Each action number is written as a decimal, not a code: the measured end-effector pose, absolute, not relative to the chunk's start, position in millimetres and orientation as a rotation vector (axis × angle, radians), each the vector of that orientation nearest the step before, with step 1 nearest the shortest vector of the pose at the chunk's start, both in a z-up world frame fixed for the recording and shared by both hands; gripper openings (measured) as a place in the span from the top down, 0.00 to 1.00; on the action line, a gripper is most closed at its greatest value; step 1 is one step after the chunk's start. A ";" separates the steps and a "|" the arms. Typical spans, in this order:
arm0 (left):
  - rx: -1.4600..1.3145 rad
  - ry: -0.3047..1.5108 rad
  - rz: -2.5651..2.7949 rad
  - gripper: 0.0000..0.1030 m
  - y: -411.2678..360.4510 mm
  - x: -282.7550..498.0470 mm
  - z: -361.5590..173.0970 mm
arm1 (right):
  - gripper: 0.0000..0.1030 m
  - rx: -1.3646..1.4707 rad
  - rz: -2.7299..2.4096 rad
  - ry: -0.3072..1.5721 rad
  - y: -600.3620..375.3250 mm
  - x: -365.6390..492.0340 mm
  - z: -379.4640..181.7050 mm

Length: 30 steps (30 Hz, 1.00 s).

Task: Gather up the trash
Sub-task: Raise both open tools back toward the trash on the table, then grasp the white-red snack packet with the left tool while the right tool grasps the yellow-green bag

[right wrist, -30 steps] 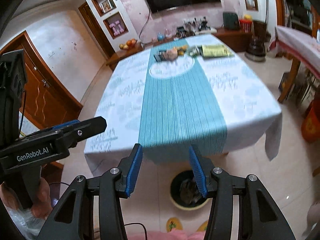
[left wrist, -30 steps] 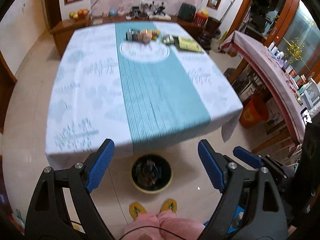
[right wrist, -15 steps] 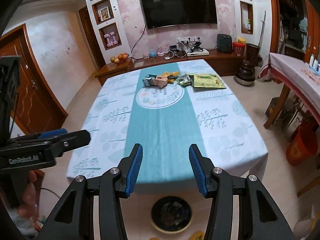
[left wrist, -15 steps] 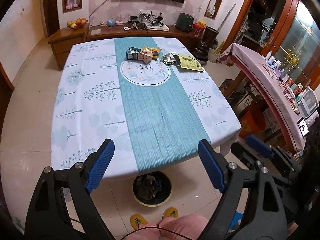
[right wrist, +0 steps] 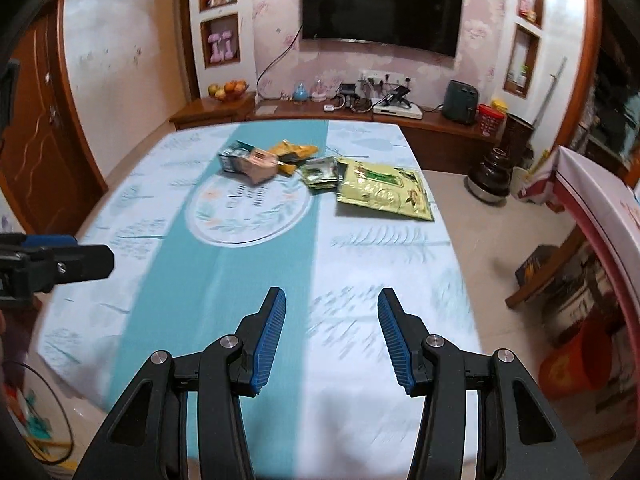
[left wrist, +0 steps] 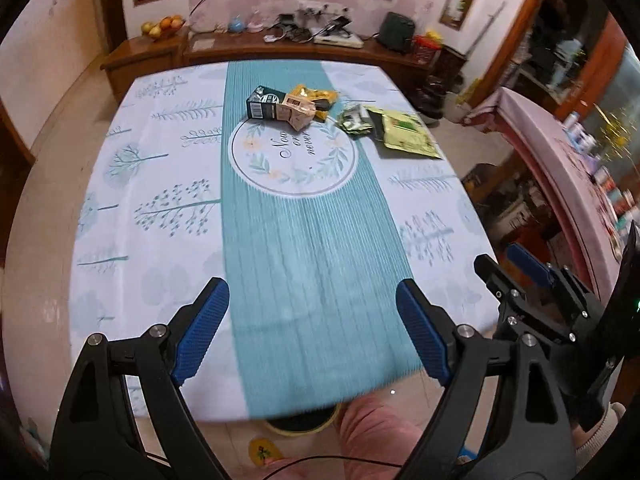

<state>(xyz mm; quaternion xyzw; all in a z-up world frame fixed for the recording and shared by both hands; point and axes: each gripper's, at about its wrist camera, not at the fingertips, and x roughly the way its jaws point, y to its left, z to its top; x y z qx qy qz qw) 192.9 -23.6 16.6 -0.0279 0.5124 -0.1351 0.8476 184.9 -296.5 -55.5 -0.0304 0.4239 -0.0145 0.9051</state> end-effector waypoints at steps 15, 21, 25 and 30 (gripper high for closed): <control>-0.136 1.172 -0.101 0.19 -134.5 356.9 -61.1 | 0.53 -0.474 0.099 0.848 -344.0 367.8 -168.6; -0.149 1.179 -0.066 0.19 -144.8 391.5 -81.7 | 0.53 -0.554 0.090 0.793 -334.4 397.6 -197.0; -0.178 1.194 -0.033 0.20 -140.1 406.2 -94.0 | 0.53 -0.612 0.077 0.753 -330.2 416.0 -207.1; -0.200 1.198 -0.007 0.20 -132.0 414.5 -101.1 | 0.53 -0.654 0.059 0.734 -325.9 446.0 -216.0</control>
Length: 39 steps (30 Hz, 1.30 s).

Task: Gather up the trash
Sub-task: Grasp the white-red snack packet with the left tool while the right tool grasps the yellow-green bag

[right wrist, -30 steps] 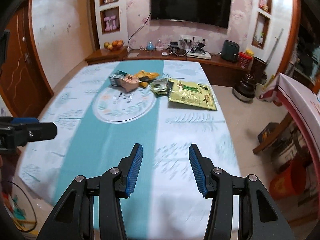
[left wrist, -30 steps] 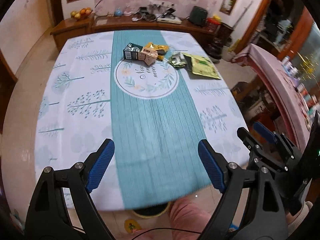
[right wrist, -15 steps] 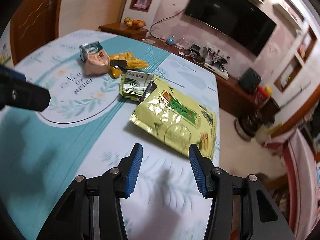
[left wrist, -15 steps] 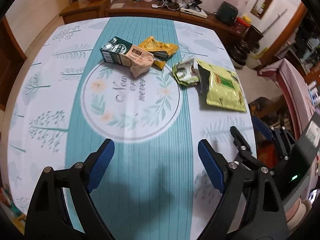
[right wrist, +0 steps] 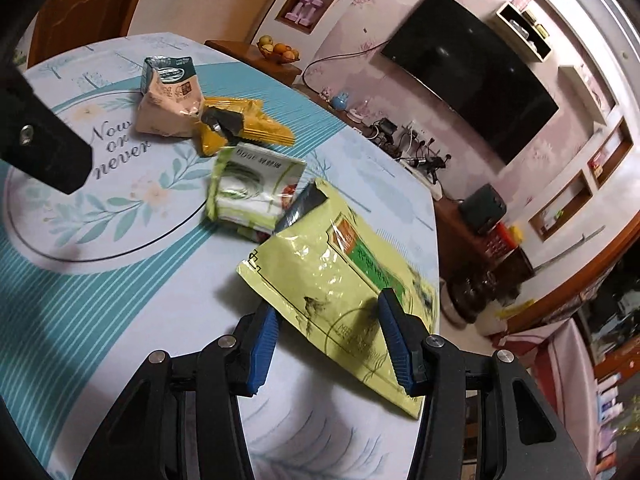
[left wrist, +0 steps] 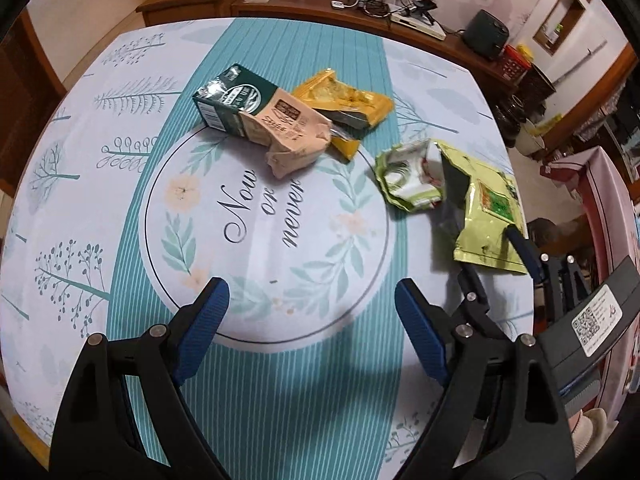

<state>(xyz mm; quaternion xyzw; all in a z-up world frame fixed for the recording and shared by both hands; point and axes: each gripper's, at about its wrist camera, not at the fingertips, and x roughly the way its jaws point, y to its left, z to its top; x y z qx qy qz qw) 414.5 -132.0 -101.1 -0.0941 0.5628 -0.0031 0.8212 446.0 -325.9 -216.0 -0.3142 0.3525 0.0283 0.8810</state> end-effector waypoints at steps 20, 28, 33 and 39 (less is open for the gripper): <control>-0.168 1.159 -0.053 0.20 -144.8 457.1 -89.8 | 0.95 -0.252 0.153 0.799 -382.9 502.5 -169.2; -0.070 1.227 -0.210 0.20 -185.7 496.0 -98.4 | 0.96 -0.048 0.153 0.850 -404.7 488.1 -158.8; 0.039 1.276 -0.285 0.20 -215.8 519.0 -116.1 | 0.96 0.006 0.158 0.868 -412.9 482.9 -161.1; 0.102 1.321 -0.256 0.20 -226.8 534.4 -137.1 | 0.96 0.071 0.169 0.901 -420.8 476.8 -167.3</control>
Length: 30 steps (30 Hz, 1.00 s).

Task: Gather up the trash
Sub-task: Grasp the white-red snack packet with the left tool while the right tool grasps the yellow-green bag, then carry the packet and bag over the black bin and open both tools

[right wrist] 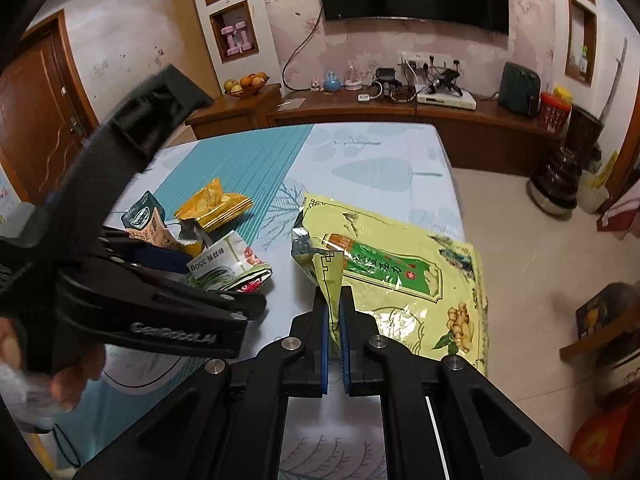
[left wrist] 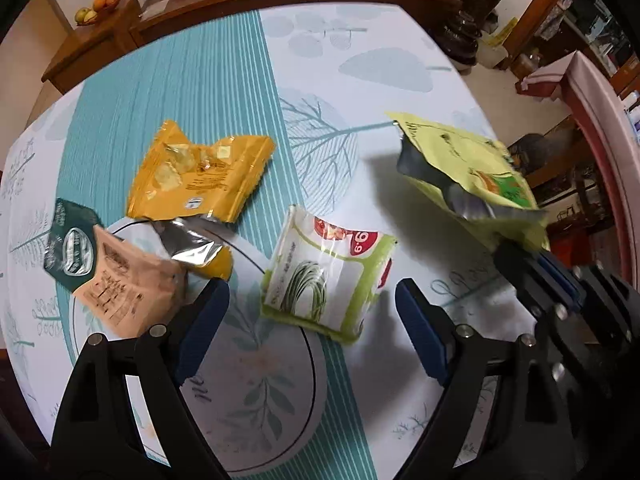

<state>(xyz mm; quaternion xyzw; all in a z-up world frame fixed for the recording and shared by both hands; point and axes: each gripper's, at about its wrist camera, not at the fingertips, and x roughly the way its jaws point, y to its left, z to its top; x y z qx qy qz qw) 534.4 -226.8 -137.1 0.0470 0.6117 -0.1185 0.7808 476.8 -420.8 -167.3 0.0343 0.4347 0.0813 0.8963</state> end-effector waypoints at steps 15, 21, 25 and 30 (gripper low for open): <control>0.066 1.264 -0.233 0.84 -217.9 498.8 -126.5 | 0.96 0.166 0.180 0.919 -411.7 418.7 -145.8; 0.012 1.258 -0.255 0.85 -200.1 444.3 -109.5 | 0.96 0.163 0.157 0.923 -388.1 373.9 -125.6; -0.007 1.248 -0.279 0.85 -177.4 402.4 -91.1 | 0.96 0.174 0.132 0.904 -364.9 333.6 -105.6; -0.005 1.210 -0.313 0.85 -141.2 343.5 -64.1 | 0.96 0.188 0.085 0.867 -327.1 271.9 -76.8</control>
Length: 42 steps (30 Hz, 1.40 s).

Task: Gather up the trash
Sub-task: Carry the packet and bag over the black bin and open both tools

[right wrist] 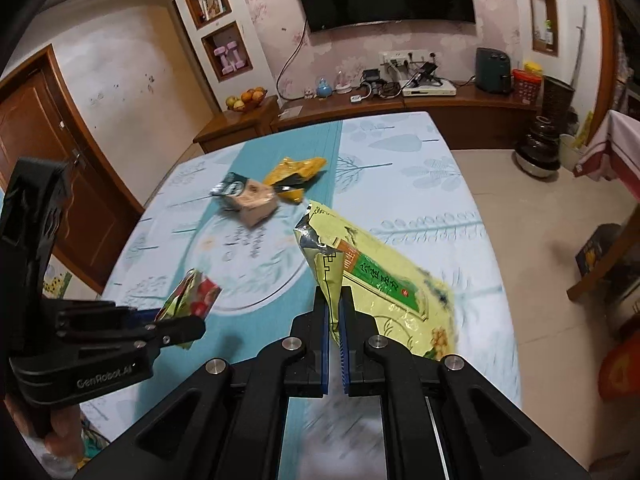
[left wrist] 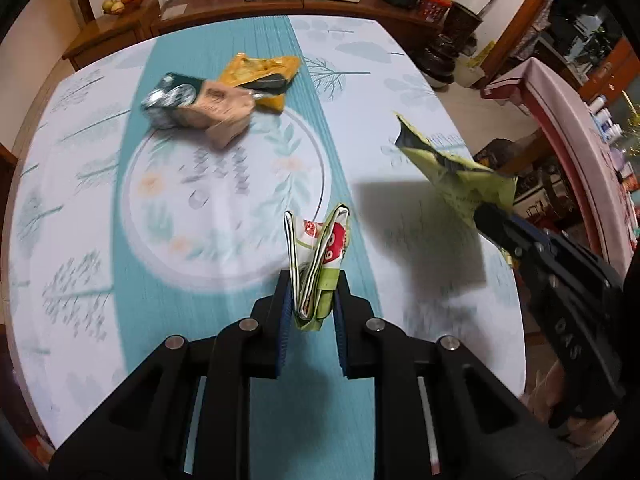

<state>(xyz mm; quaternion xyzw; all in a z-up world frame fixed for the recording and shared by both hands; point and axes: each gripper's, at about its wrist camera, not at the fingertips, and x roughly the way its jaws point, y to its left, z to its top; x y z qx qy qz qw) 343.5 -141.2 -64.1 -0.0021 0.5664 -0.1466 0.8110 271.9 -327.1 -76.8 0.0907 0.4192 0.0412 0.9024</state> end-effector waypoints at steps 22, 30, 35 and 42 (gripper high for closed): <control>0.042 1.159 -0.465 0.85 25.6 81.8 -11.5 | 0.97 0.304 0.042 0.910 -139.9 -30.1 -29.5; 0.054 1.231 -0.450 0.85 27.3 37.3 -41.3 | 0.97 0.366 0.080 1.060 -140.3 -56.1 -79.4; 0.050 1.296 -0.415 0.84 18.4 19.3 -76.6 | 0.97 0.421 0.103 1.152 -158.7 -50.1 -139.2; 0.042 1.339 -0.336 0.84 2.2 0.0 -154.1 | 0.97 0.482 0.112 1.259 -183.8 -35.9 -260.6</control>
